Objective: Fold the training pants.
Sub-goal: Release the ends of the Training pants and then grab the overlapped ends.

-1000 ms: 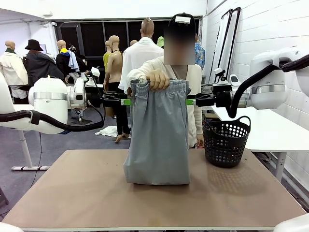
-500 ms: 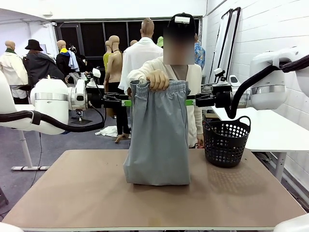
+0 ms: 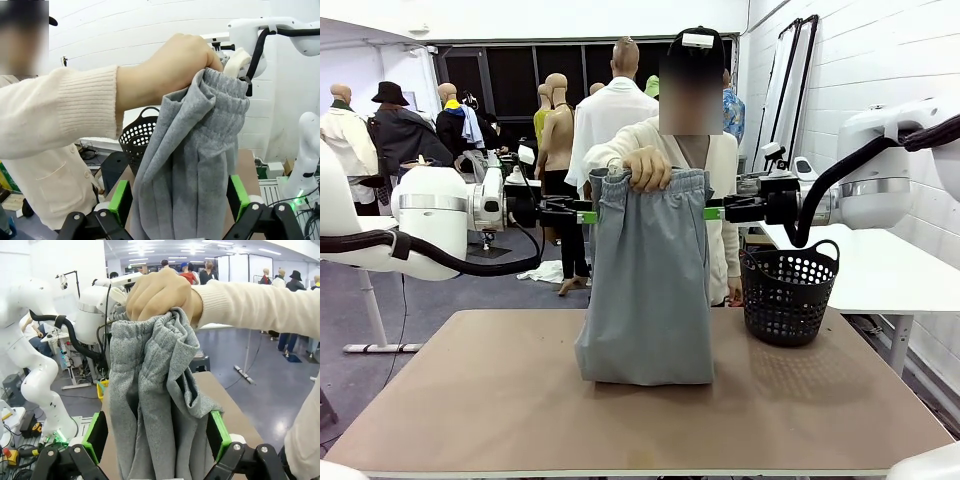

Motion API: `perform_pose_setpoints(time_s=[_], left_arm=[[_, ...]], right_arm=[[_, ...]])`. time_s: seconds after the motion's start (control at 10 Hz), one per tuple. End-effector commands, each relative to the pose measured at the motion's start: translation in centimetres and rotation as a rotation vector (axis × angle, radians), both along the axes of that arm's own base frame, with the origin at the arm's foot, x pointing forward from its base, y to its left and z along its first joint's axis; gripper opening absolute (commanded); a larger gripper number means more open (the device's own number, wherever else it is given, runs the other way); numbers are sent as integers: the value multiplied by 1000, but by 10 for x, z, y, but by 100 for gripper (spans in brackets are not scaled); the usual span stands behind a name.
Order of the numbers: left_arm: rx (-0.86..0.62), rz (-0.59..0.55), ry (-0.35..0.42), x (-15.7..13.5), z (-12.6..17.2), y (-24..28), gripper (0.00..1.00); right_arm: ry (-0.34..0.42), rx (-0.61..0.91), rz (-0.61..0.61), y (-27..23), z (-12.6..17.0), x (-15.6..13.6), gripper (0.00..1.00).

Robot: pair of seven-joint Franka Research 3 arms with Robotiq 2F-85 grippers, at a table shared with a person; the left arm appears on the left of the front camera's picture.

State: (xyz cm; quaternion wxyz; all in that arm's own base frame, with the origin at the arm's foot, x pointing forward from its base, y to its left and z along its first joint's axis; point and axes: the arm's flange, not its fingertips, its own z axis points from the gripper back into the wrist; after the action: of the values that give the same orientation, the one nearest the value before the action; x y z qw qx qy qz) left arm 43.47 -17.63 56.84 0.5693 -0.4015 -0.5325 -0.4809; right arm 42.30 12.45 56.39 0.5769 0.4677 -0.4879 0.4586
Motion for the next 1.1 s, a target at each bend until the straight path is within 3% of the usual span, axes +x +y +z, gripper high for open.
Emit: perform_pose_setpoints(time_s=[0.0,1.0], left_arm=[[-32,-21,-22,7,0,-10,100],[-34,-119,20,8,-1,-35,100]], right_arm=[[2,35,5,3,-5,-3,100],[8,35,42,10,-9,-8,100]])
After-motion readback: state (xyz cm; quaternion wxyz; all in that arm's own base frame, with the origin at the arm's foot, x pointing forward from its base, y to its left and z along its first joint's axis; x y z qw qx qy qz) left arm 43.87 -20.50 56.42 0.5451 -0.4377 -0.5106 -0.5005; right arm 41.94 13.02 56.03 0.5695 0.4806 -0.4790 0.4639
